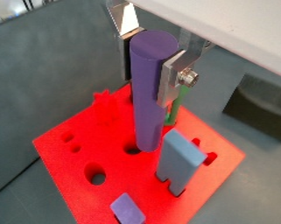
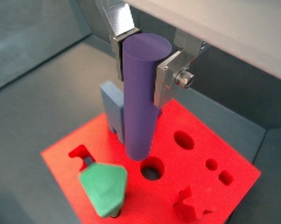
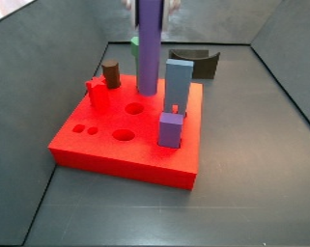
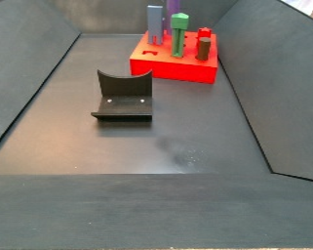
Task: Pick up the round object. Move up. Place the round object on the fixture. Regrasp the round object. Move to above the board. Insert the round object.
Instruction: Insert the round object.
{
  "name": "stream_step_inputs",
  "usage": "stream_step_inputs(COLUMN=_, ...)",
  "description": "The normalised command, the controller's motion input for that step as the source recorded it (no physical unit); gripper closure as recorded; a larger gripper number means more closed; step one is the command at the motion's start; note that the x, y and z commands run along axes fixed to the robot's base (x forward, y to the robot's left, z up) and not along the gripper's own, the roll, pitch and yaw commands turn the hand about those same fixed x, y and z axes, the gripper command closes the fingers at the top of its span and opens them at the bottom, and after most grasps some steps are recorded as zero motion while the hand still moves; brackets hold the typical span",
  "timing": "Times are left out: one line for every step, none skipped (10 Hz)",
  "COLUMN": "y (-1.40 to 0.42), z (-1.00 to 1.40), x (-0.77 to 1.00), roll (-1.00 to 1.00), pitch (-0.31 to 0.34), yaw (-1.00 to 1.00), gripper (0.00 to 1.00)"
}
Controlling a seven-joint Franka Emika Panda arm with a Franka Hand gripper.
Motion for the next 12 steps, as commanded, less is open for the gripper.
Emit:
stream_step_inputs(y=0.00, z=-0.40, x=-0.22, roll=-0.24, pitch=-0.166, yaw=-0.12, gripper=1.00)
stream_step_inputs(y=0.00, z=-0.29, x=-0.25, roll=-0.21, pitch=-0.166, yaw=-0.11, gripper=1.00)
stream_step_inputs(y=0.00, z=-0.14, x=-0.27, roll=-0.17, pitch=-0.149, yaw=-0.10, gripper=1.00)
stream_step_inputs(y=0.00, z=-0.13, x=-0.22, roll=-0.11, pitch=-0.111, yaw=-0.08, gripper=1.00)
stream_step_inputs(y=0.00, z=-0.12, x=-0.21, roll=-0.05, pitch=-0.060, yaw=-0.09, gripper=1.00)
stream_step_inputs(y=0.01, z=-0.07, x=-0.23, roll=-0.06, pitch=-0.050, yaw=-0.10, gripper=1.00)
stream_step_inputs(y=0.00, z=-0.10, x=-0.16, roll=-0.07, pitch=-0.053, yaw=-0.09, gripper=1.00)
stream_step_inputs(y=0.01, z=-0.14, x=-0.06, roll=-0.08, pitch=-0.044, yaw=-0.07, gripper=1.00)
stream_step_inputs(y=0.02, z=-0.18, x=-0.04, roll=-0.09, pitch=-0.044, yaw=-0.07, gripper=1.00)
stream_step_inputs(y=0.02, z=-0.23, x=0.00, roll=-0.10, pitch=-0.049, yaw=-0.07, gripper=1.00)
stream_step_inputs(y=0.04, z=-0.34, x=0.00, roll=-0.13, pitch=-0.057, yaw=-0.08, gripper=1.00)
stream_step_inputs(y=0.06, z=-0.39, x=0.00, roll=-0.14, pitch=-0.063, yaw=-0.08, gripper=1.00)
